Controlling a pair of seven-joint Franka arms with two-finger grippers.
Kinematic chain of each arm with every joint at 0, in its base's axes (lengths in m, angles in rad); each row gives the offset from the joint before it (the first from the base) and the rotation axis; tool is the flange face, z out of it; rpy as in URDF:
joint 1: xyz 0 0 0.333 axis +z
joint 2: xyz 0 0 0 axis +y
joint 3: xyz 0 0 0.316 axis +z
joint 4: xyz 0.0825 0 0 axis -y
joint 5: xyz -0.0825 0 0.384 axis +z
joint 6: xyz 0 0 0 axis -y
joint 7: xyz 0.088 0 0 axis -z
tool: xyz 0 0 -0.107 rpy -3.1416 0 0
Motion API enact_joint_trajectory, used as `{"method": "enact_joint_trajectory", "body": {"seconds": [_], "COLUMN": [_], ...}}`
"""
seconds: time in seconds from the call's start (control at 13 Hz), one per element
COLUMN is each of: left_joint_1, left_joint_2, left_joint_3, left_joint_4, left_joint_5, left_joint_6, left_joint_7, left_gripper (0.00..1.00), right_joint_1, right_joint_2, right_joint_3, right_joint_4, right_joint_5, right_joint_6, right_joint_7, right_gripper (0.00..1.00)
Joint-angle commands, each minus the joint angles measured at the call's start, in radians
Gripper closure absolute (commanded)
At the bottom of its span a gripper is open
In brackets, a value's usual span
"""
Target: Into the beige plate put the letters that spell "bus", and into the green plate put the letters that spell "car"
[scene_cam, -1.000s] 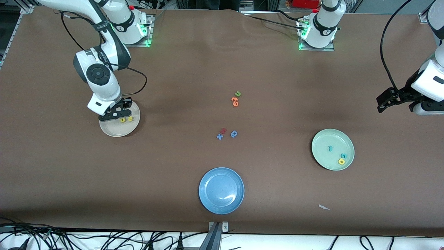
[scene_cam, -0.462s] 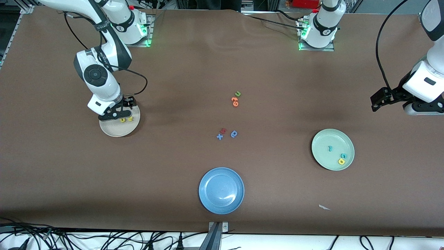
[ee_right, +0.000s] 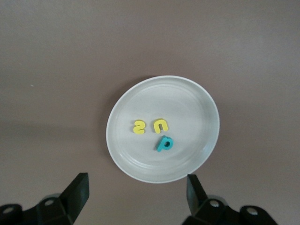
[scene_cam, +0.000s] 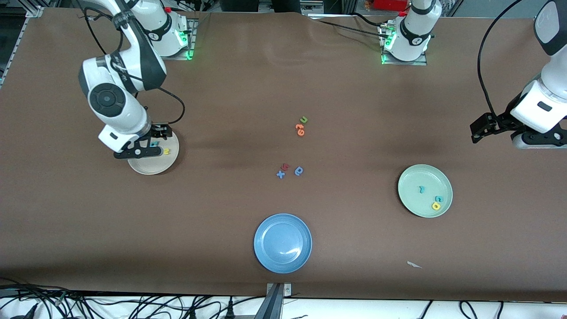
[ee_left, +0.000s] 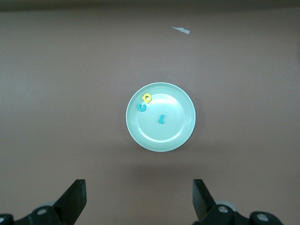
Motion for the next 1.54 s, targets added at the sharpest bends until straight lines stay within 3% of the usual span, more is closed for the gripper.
{"method": "enact_joint_trajectory", "body": {"seconds": [0.0,0.23,0.46,0.62,0.92,1.0,1.46], "left_joint_1": [0.003,0.006,0.005,0.008,0.006,0.005,0.008], "left_joint_2": [-0.004,-0.004,-0.004,-0.004,-0.004,-0.004,-0.004], "left_joint_3": [-0.001,-0.001,-0.001,-0.001,-0.001,-0.001,-0.001], "left_joint_4": [0.005,0.005,0.005,0.005,0.005,0.005,0.005], "left_joint_5": [-0.015,-0.015,-0.015,-0.015,-0.015,-0.015,-0.019], "left_joint_6": [-0.011,-0.011,-0.011,-0.011,-0.011,-0.011,-0.011], "left_joint_7": [-0.004,-0.004,-0.004,-0.004,-0.004,-0.004,-0.003], "left_gripper": [0.00,0.00,0.00,0.00,0.00,0.00,0.00], "right_joint_1": [0.000,0.000,0.011,0.088,0.180,0.186,0.185], "right_joint_2": [0.003,0.003,-0.001,-0.024,-0.107,-0.118,-0.112], "right_joint_3": [-0.005,-0.039,-0.175,-0.308,-0.442,-0.455,-0.461], "right_joint_4": [0.124,0.283,0.379,0.402,0.397,0.393,0.397], "right_joint_5": [0.089,0.129,0.218,0.228,0.257,0.258,0.258], "right_joint_6": [-0.117,-0.281,-0.383,-0.406,-0.418,-0.421,-0.452], "right_joint_7": [-0.076,-0.173,-0.337,-0.417,-0.431,-0.431,-0.448], "right_gripper": [0.06,0.06,0.06,0.06,0.06,0.01,0.00]}}
